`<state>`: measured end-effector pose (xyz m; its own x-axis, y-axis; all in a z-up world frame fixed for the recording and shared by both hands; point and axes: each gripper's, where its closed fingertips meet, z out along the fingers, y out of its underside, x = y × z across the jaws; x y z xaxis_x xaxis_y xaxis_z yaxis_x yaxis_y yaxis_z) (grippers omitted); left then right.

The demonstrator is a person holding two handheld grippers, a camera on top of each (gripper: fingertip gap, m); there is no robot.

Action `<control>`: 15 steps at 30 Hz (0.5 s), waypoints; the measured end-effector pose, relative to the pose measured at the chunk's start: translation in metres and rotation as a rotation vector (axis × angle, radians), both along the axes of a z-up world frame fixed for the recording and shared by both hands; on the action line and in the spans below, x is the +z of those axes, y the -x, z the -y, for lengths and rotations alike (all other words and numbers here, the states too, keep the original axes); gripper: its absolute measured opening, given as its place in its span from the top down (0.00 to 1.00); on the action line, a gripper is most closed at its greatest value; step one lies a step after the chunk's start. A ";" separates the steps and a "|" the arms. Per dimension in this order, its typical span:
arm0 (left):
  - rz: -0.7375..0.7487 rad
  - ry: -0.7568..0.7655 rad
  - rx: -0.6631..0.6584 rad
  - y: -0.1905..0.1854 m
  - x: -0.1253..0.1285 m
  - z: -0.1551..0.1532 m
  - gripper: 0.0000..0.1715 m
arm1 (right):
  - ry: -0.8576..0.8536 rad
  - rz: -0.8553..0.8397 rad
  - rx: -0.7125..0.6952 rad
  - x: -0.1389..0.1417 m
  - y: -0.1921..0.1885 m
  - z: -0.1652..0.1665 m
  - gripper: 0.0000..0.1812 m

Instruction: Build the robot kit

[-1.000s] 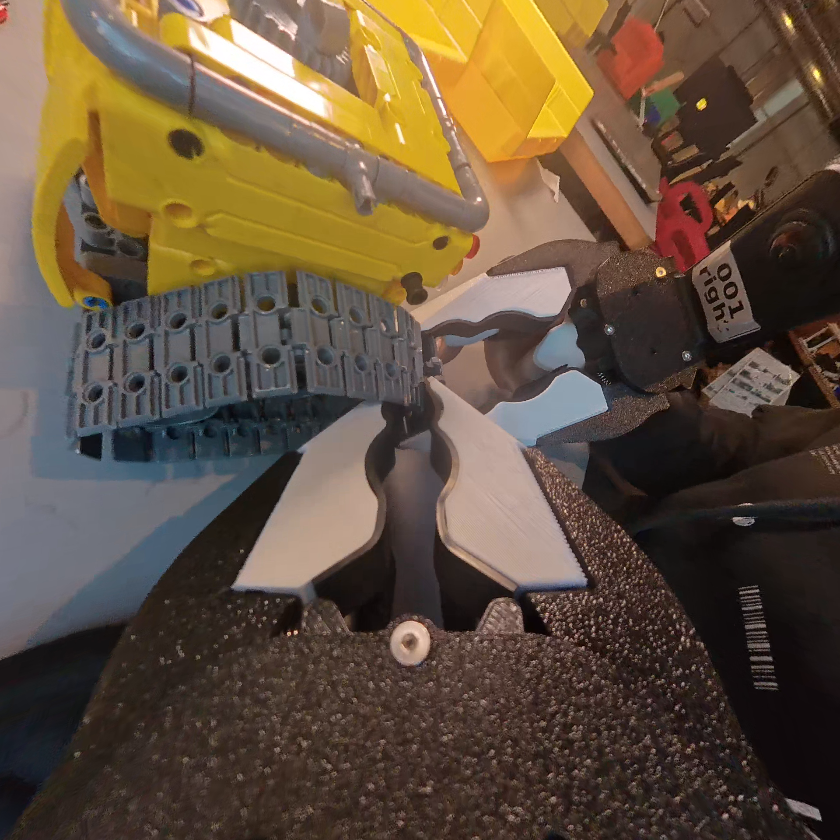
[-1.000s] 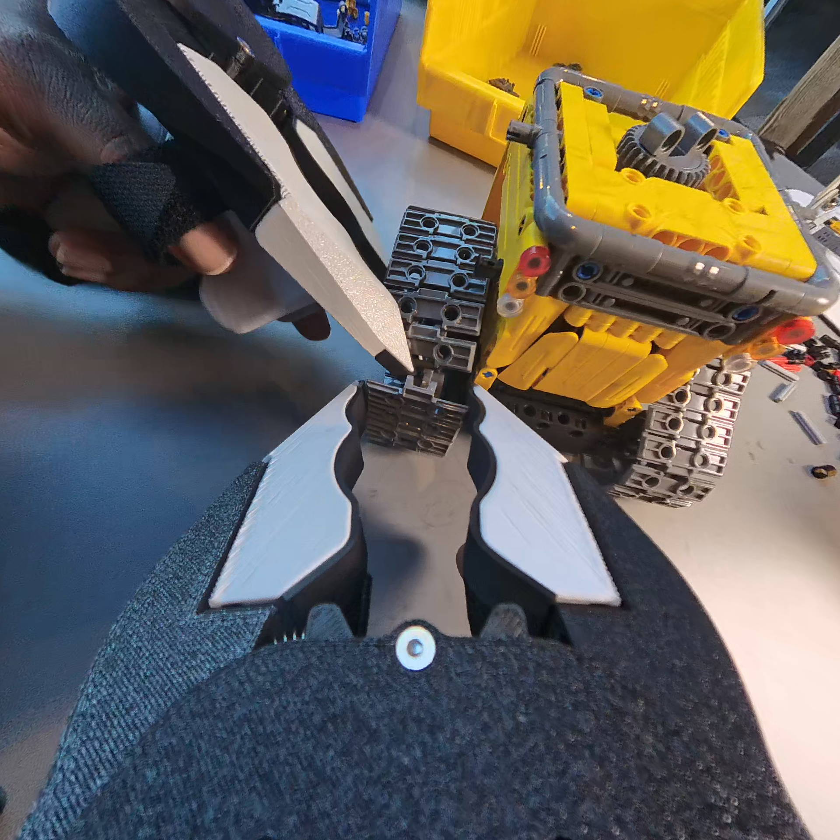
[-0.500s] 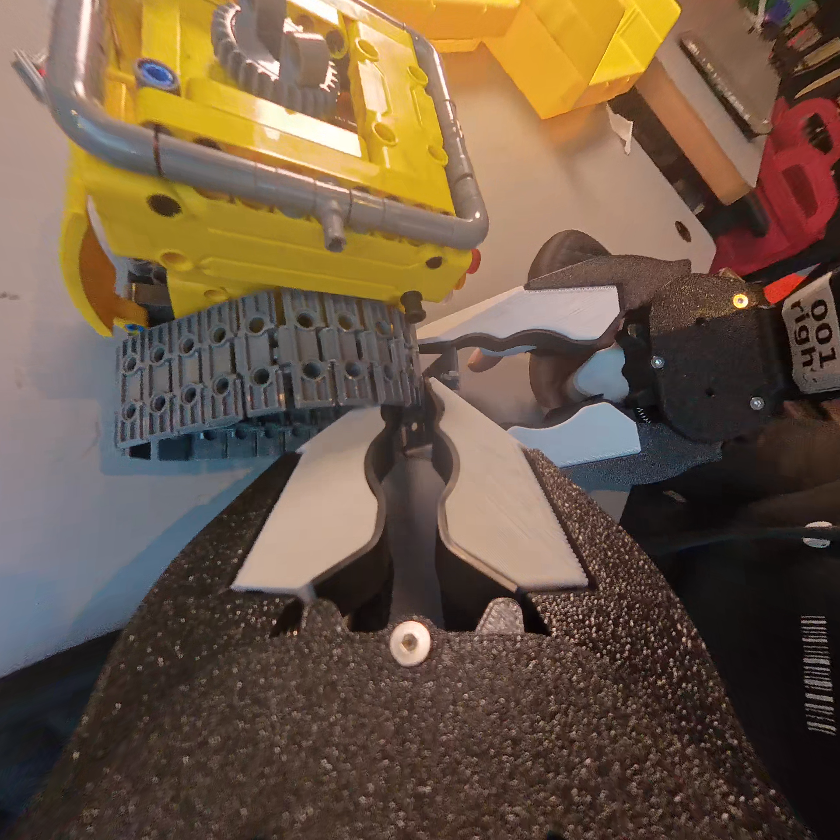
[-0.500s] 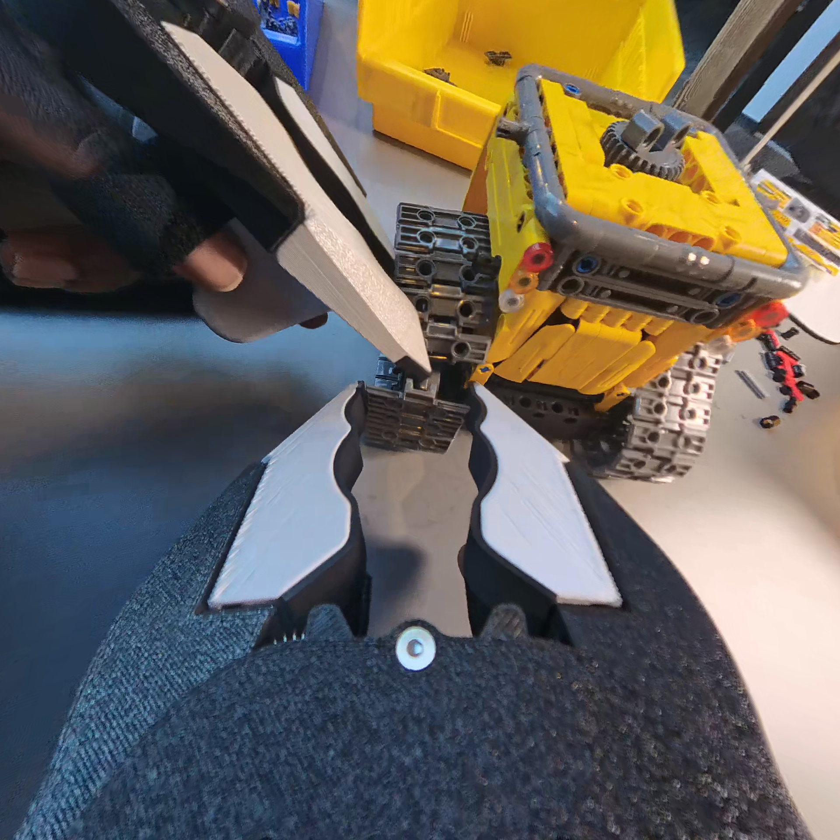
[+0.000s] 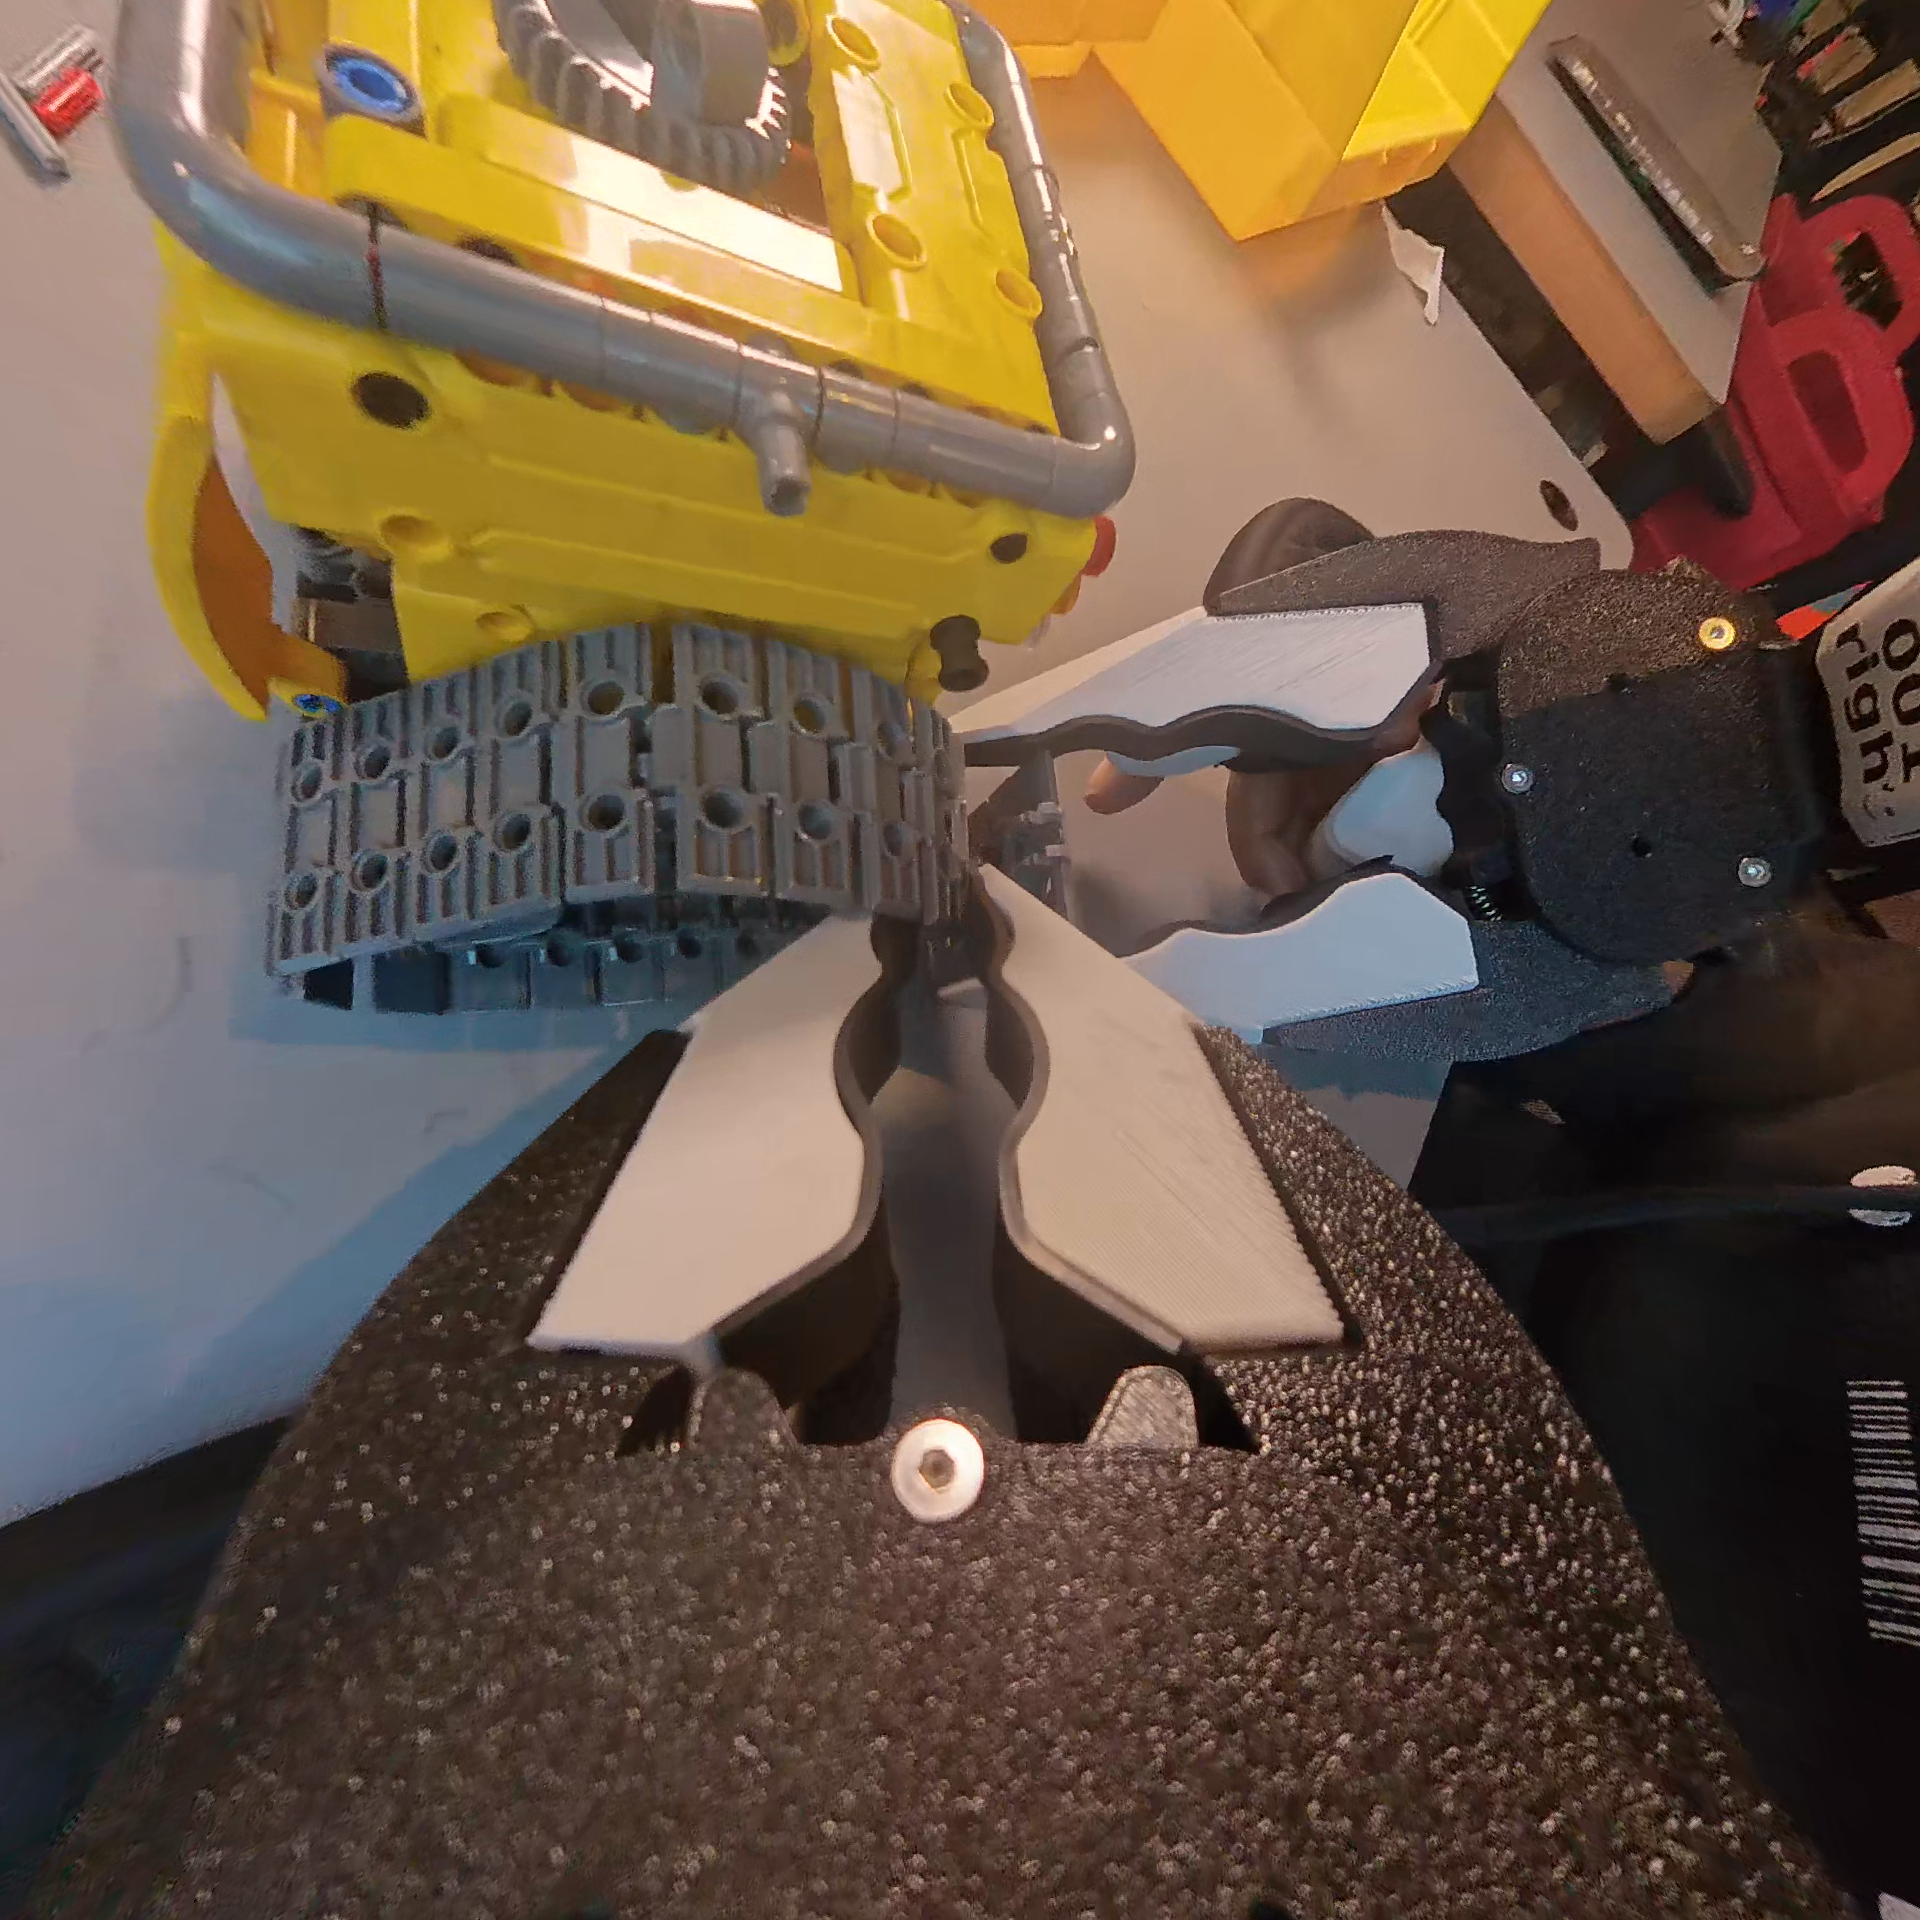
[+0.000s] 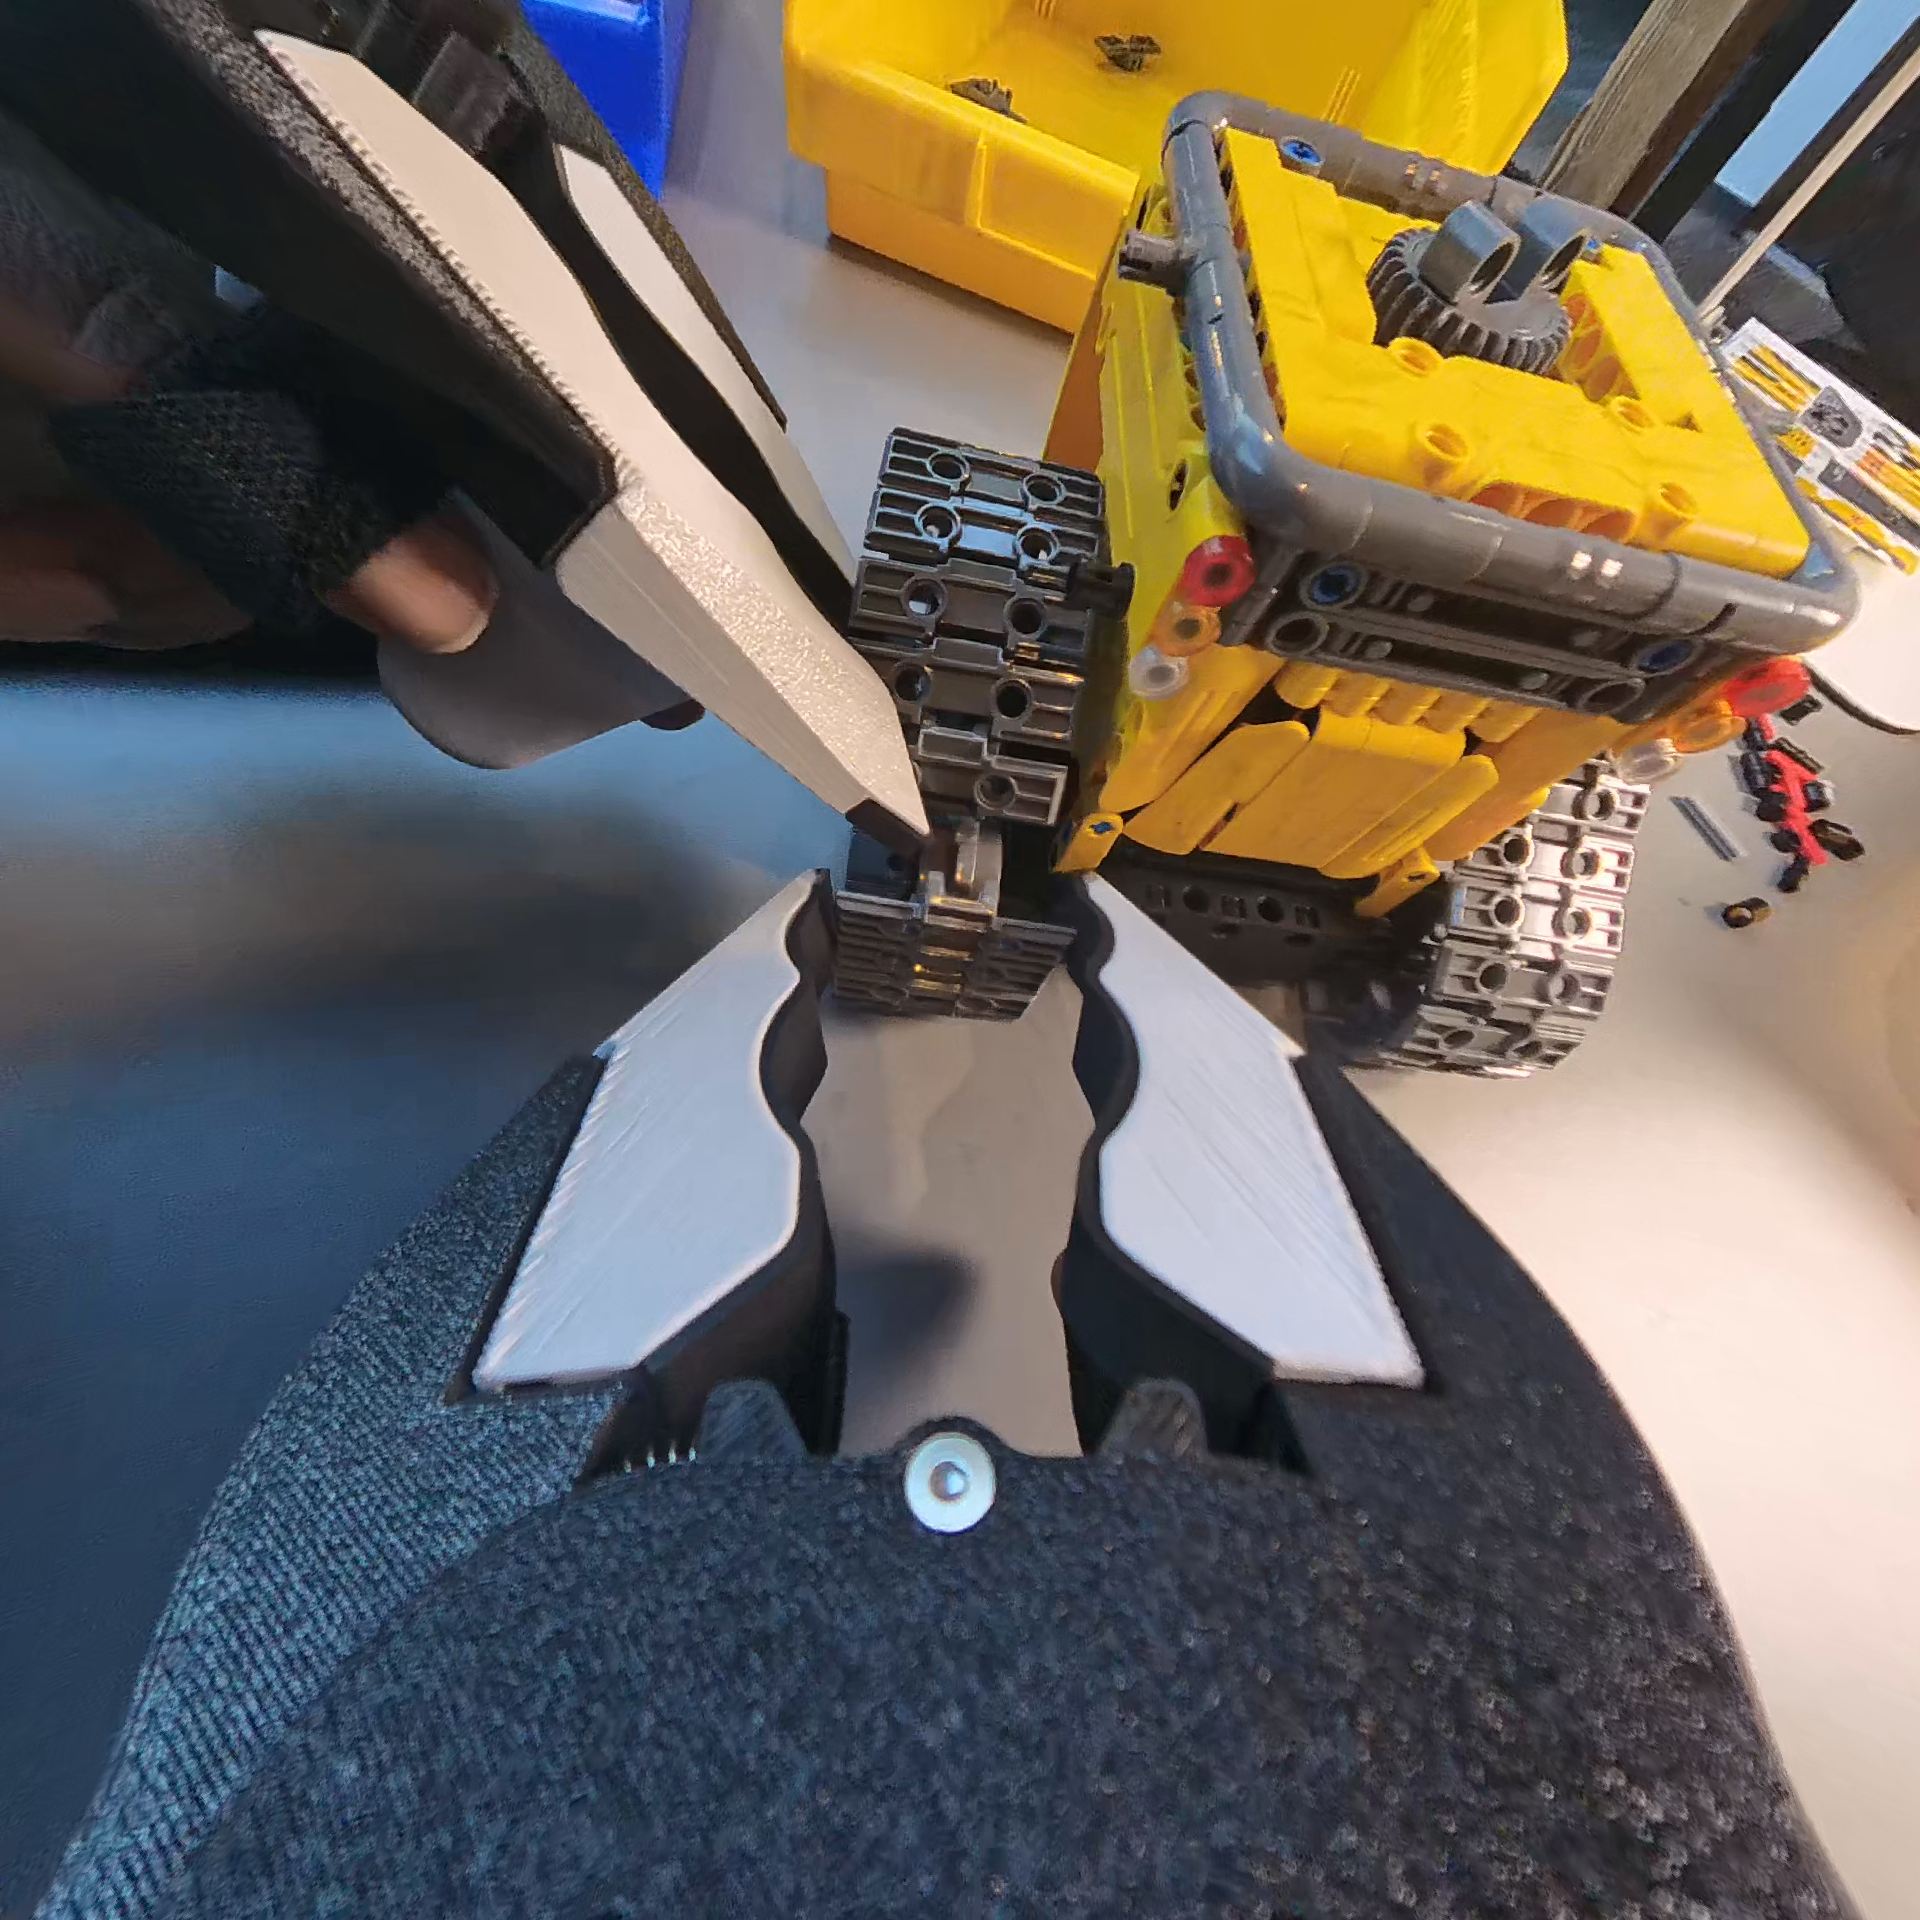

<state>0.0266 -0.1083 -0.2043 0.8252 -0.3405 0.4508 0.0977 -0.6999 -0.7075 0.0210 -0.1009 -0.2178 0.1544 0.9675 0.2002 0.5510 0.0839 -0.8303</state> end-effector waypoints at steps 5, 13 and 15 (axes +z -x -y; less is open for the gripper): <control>-0.011 -0.018 -0.003 -0.004 -0.001 -0.001 0.95 | 0.005 0.004 -0.037 0.001 -0.005 -0.005 0.74; 0.076 -0.038 -0.044 -0.015 0.002 -0.002 0.95 | -0.035 -0.008 -0.018 0.000 -0.006 -0.005 0.75; 0.077 -0.033 -0.063 -0.015 0.002 -0.001 0.95 | -0.044 -0.005 -0.003 -0.001 -0.005 -0.005 0.75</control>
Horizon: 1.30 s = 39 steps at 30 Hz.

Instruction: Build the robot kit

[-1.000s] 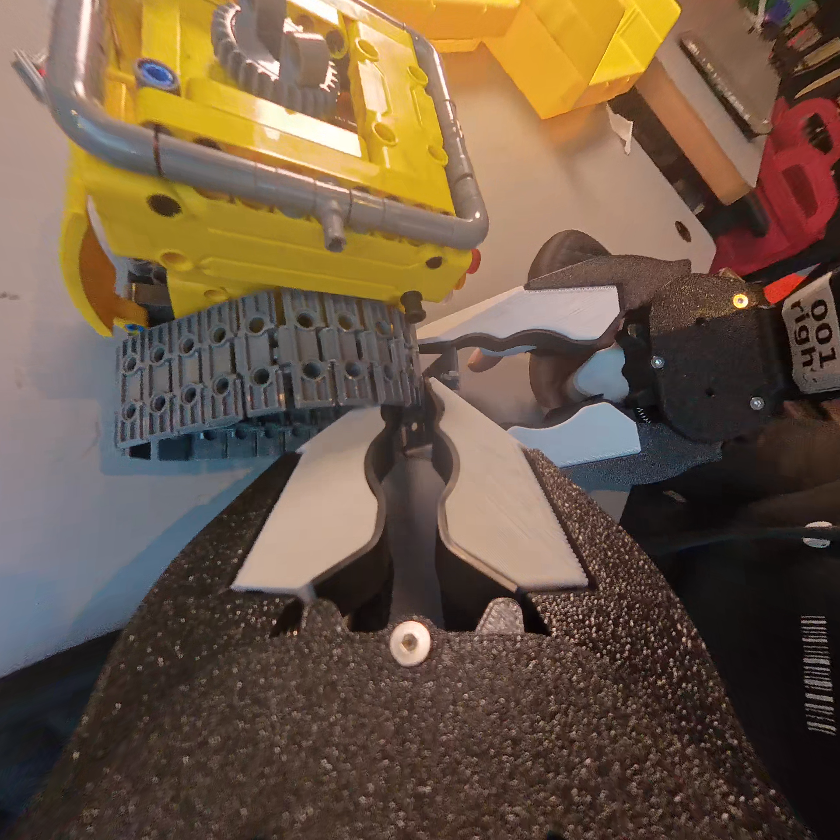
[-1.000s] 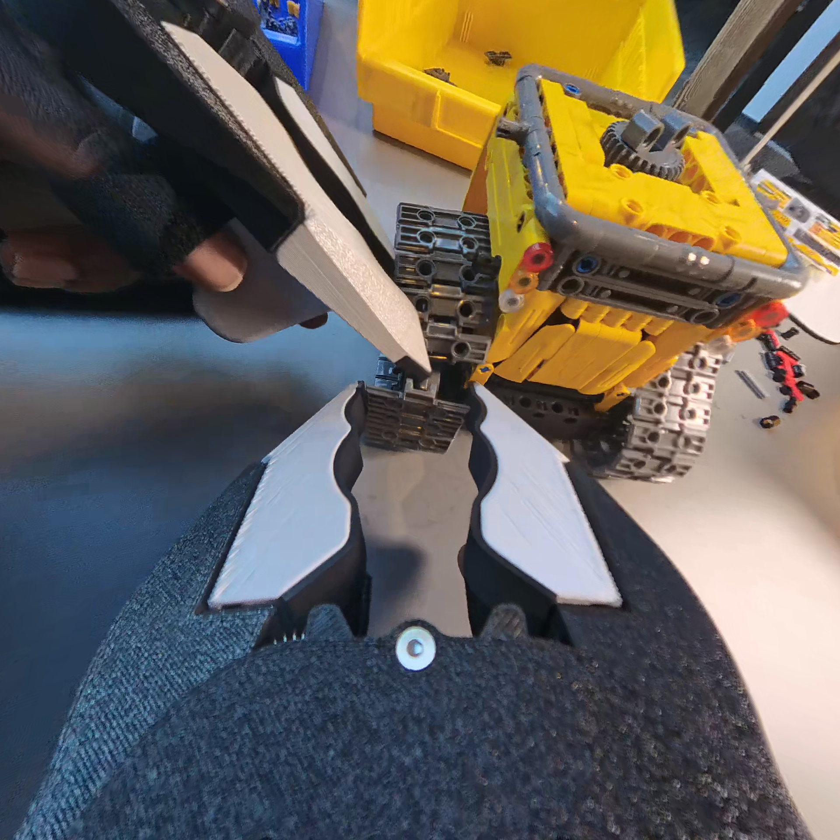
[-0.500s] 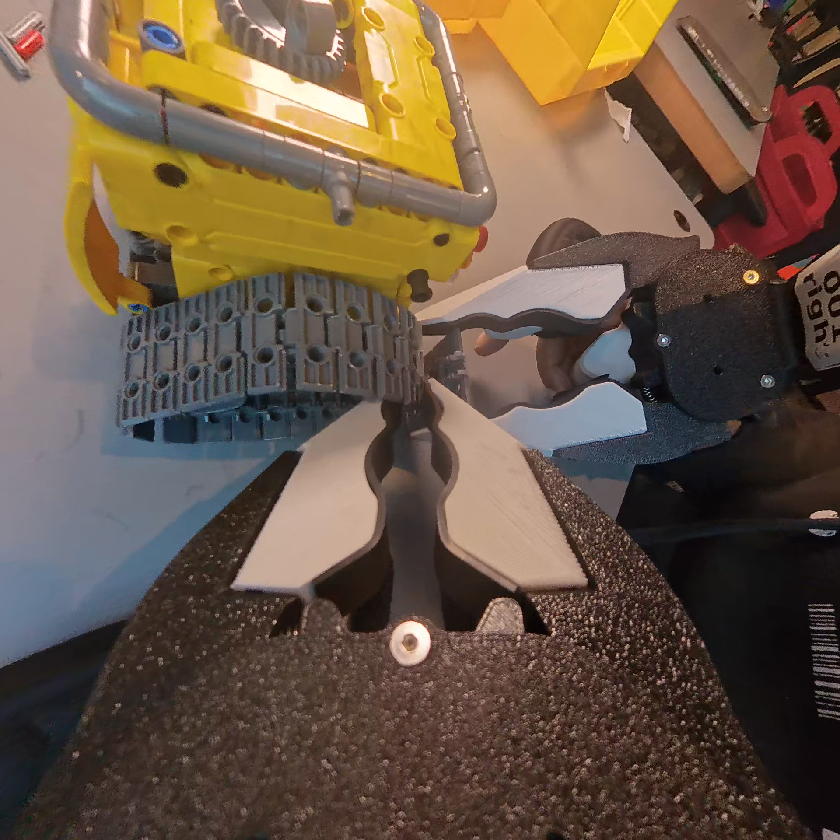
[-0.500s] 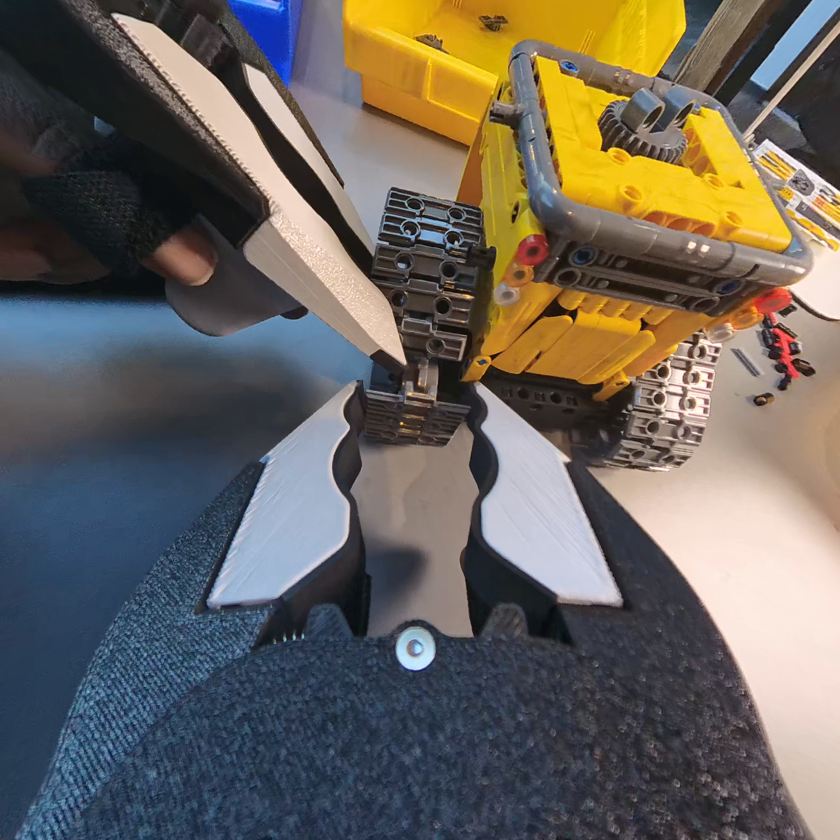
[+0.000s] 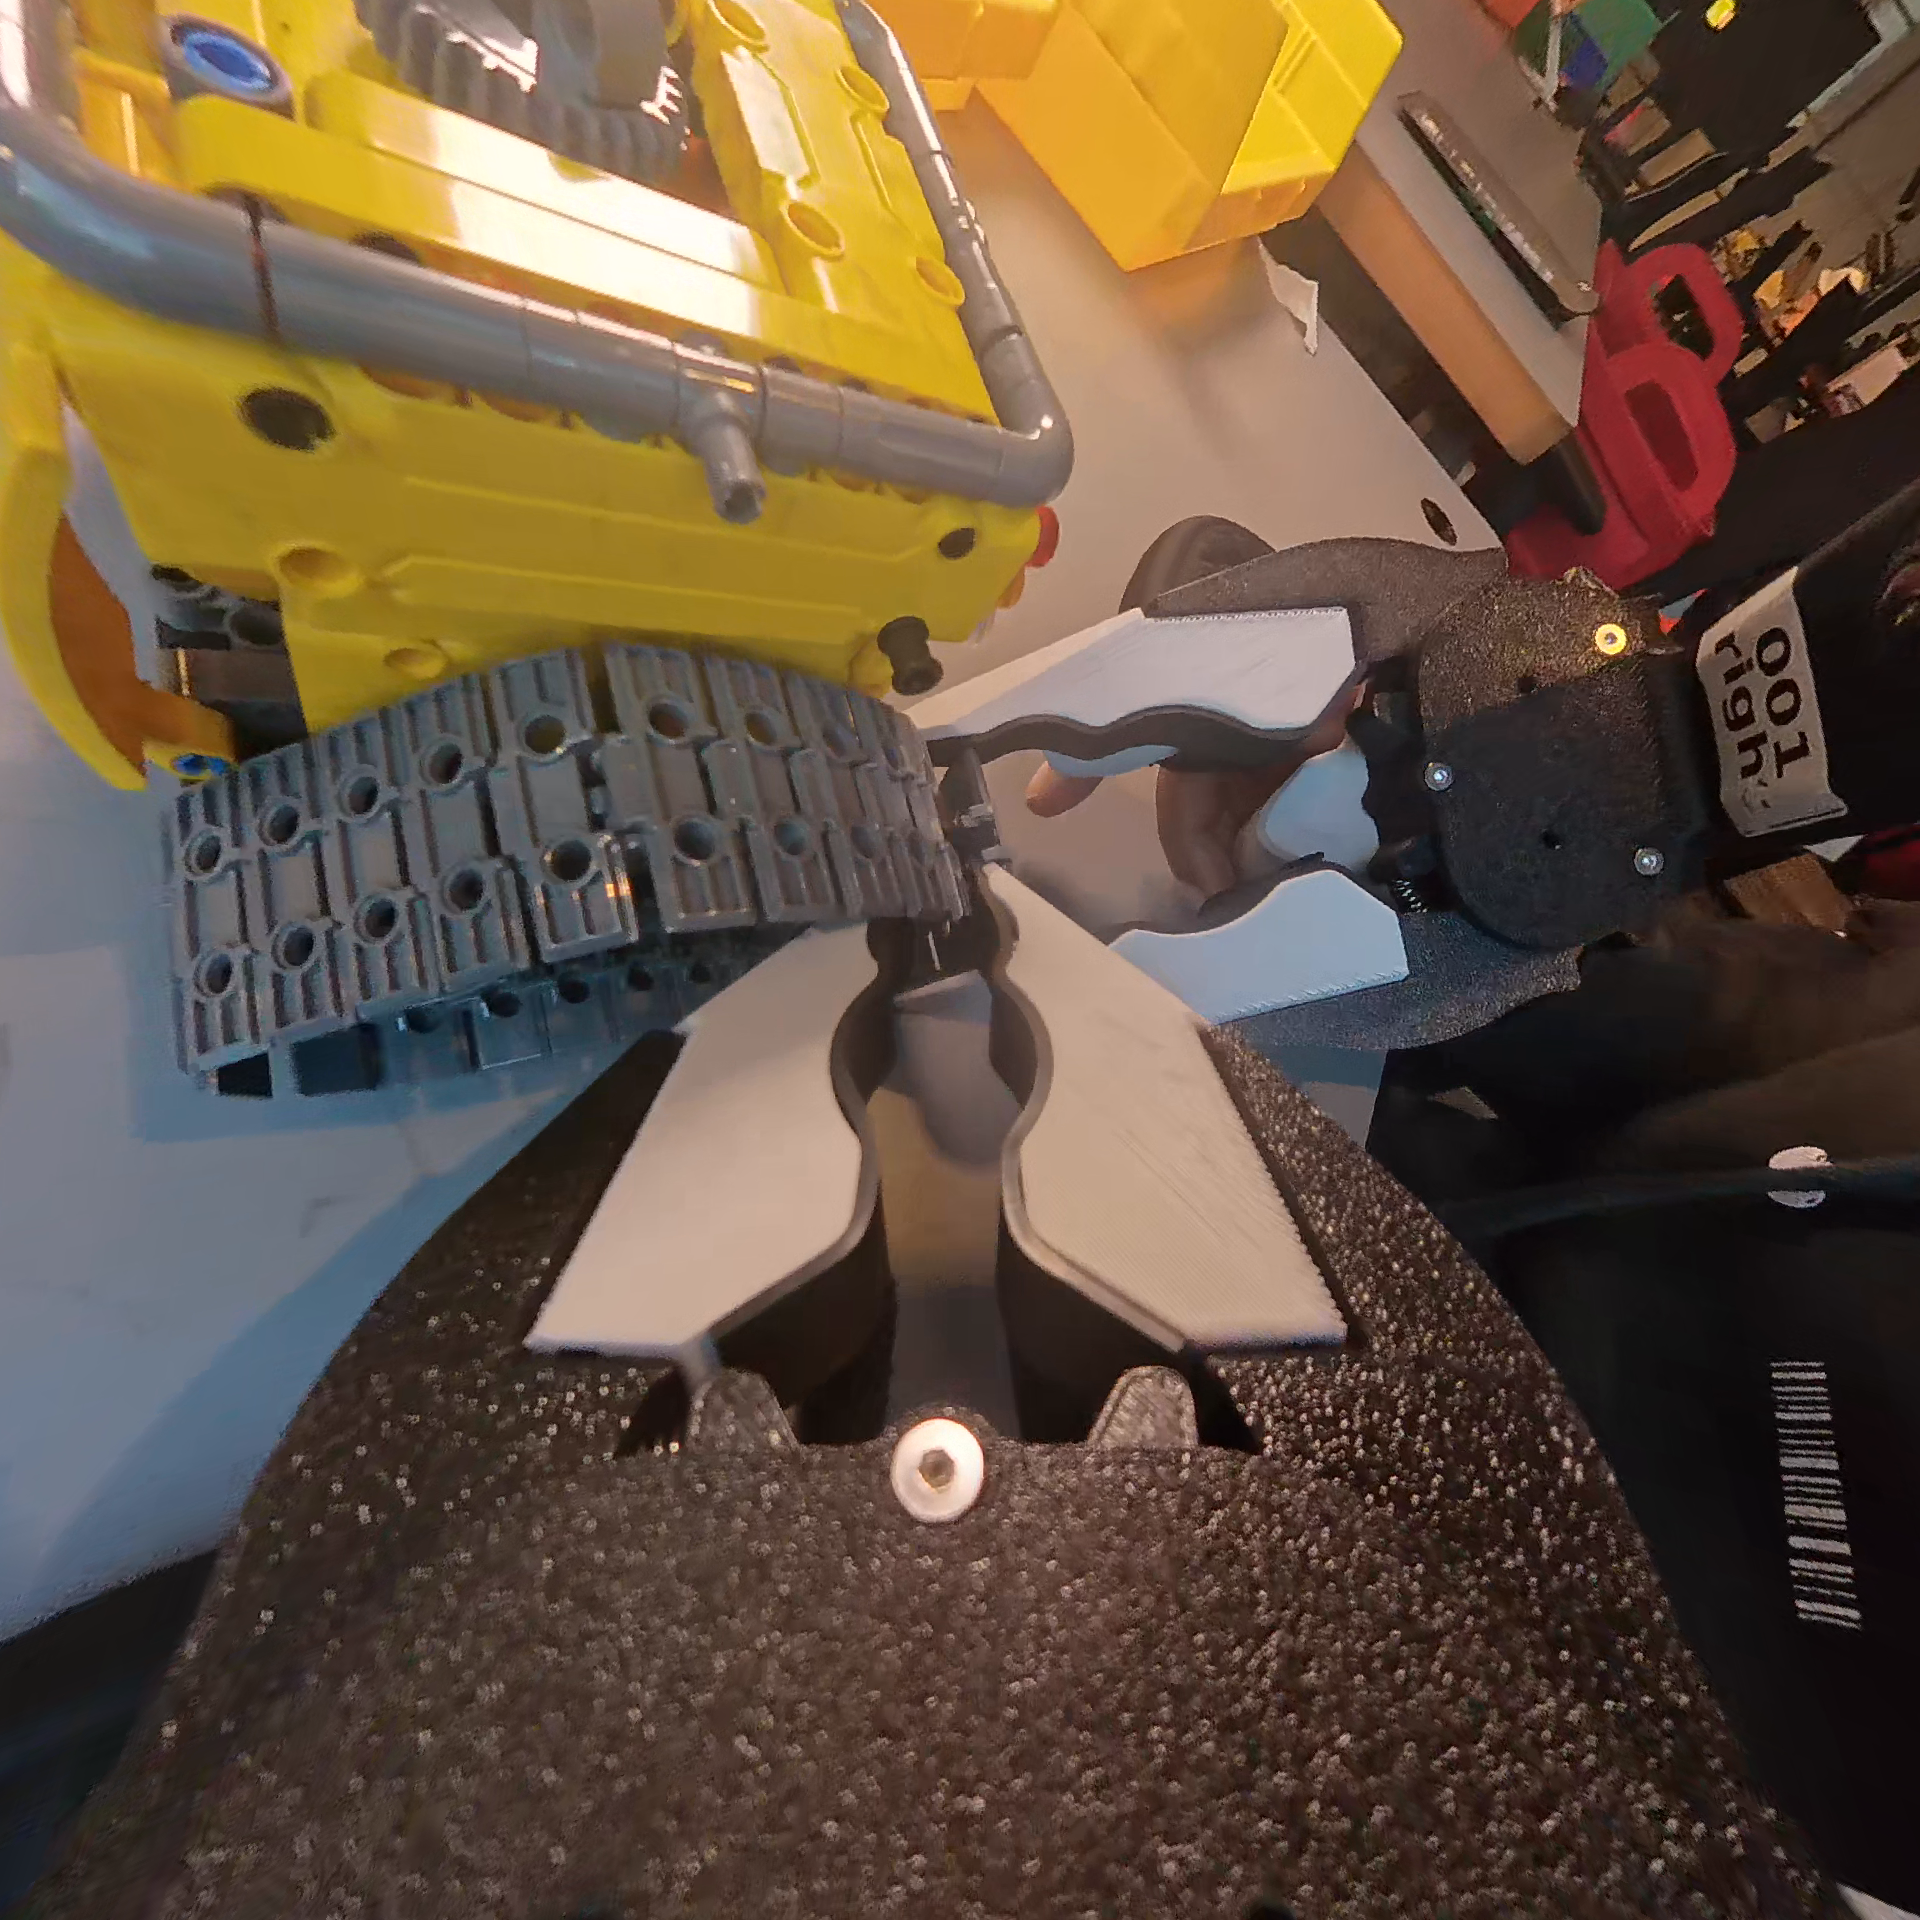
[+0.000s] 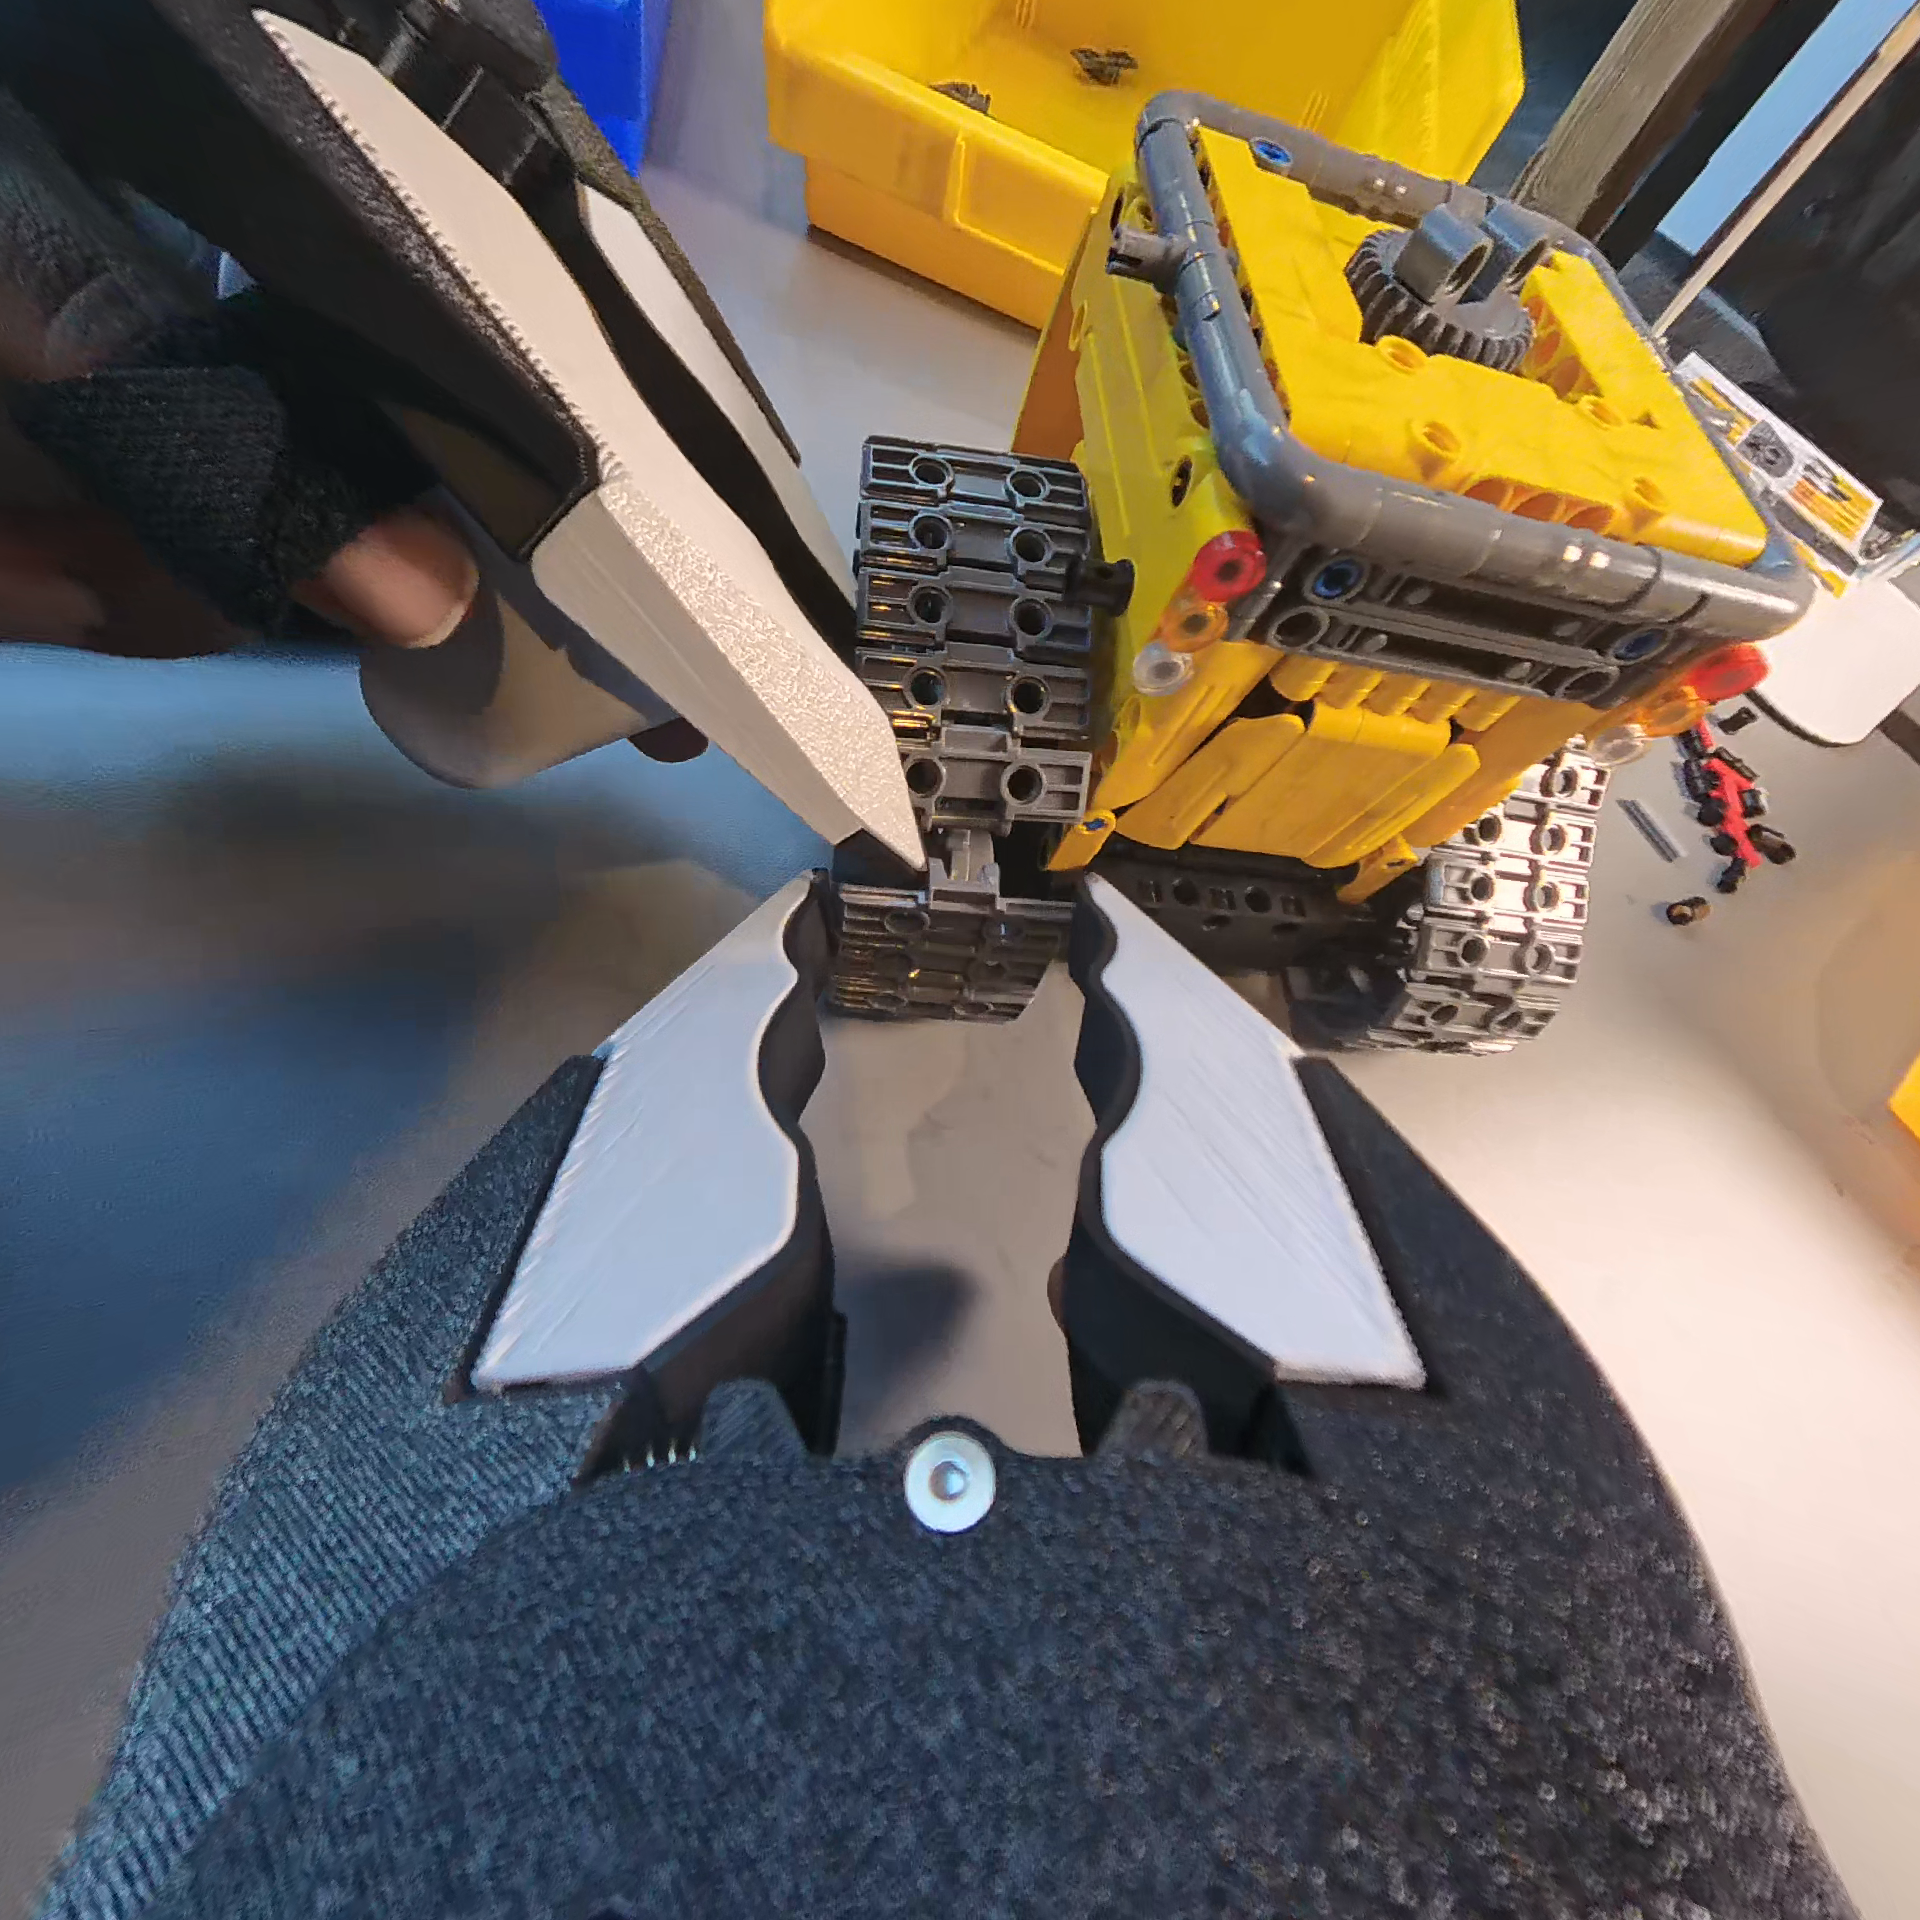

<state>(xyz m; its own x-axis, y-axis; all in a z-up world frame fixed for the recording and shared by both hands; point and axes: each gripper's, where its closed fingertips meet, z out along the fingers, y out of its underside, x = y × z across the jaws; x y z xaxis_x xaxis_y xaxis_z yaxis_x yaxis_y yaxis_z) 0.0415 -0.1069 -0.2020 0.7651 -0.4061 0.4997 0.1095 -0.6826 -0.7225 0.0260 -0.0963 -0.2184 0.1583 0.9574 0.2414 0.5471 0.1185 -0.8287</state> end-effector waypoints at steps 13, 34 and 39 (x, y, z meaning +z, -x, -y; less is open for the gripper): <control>0.216 0.038 -0.099 -0.005 0.008 0.010 0.81 | -0.014 0.015 0.043 0.001 0.005 0.004 0.75; 0.128 0.012 -0.002 0.007 0.004 0.003 0.94 | -0.001 -0.023 0.024 0.004 0.004 0.006 0.77; 0.226 0.022 0.030 0.011 0.010 0.008 0.83 | 0.009 -0.027 0.033 0.004 0.007 0.007 0.77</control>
